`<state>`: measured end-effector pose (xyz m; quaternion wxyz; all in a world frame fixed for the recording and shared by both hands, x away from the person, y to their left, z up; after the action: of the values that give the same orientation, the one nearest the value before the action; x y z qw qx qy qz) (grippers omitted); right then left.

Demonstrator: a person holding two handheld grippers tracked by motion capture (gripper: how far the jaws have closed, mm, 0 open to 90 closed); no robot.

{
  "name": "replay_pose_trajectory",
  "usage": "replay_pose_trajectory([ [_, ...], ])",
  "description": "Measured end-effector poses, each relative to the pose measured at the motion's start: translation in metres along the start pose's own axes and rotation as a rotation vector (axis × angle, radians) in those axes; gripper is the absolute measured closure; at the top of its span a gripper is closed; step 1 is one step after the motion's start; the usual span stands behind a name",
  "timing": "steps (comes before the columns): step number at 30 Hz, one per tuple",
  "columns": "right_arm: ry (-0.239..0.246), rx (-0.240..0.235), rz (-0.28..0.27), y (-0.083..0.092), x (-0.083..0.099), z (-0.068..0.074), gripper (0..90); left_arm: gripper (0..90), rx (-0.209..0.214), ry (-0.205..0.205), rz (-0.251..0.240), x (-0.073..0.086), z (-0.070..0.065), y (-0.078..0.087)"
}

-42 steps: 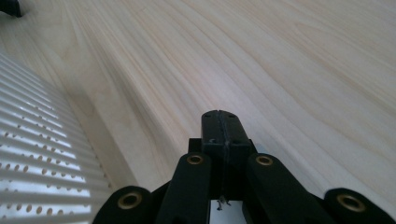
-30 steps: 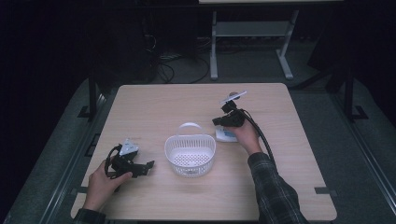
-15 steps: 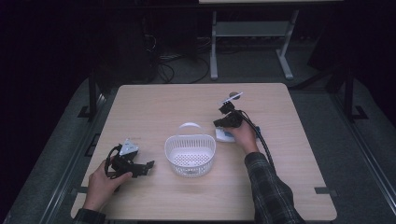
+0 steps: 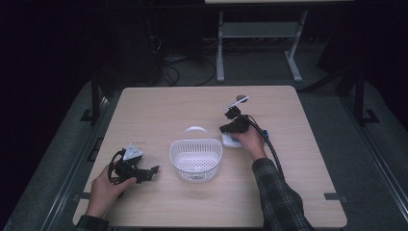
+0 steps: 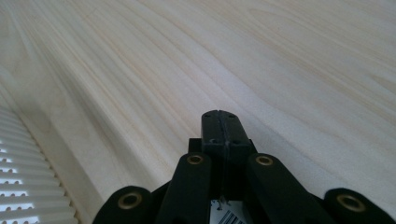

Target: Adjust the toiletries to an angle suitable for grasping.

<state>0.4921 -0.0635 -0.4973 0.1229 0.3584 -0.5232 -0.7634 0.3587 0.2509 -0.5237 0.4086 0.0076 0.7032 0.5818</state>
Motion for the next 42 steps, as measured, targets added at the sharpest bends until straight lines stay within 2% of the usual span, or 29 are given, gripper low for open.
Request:
replay_pose_trajectory([
  [7,0.031,-0.003,0.004,0.003,0.004,0.009,89.8,12.9,0.000,0.000,-0.001,0.000,0.000,0.000],
  [12,0.033,-0.015,0.006,0.004,0.008,0.013,89.8,12.9,0.000,0.003,-0.003,0.000,0.000,0.000],
  [22,0.034,-0.008,0.024,0.005,0.020,0.014,89.8,12.9,0.000,0.003,-0.003,0.000,0.000,0.000],
  [42,0.042,-0.020,0.039,0.016,0.056,0.022,89.8,12.9,0.000,0.003,-0.004,0.000,0.000,0.000],
])
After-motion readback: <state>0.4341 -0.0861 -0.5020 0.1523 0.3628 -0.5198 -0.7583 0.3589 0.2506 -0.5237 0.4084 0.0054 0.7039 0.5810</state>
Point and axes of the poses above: each handheld gripper's, and its own axes: y roughly backward along the jaws, x roughly out of its underside, z roughly to its left, the point moved 7 cm from there along -y, roughly forward along the jaws, and after that the axes turned 12 degrees about z, right-handed, at the moved point
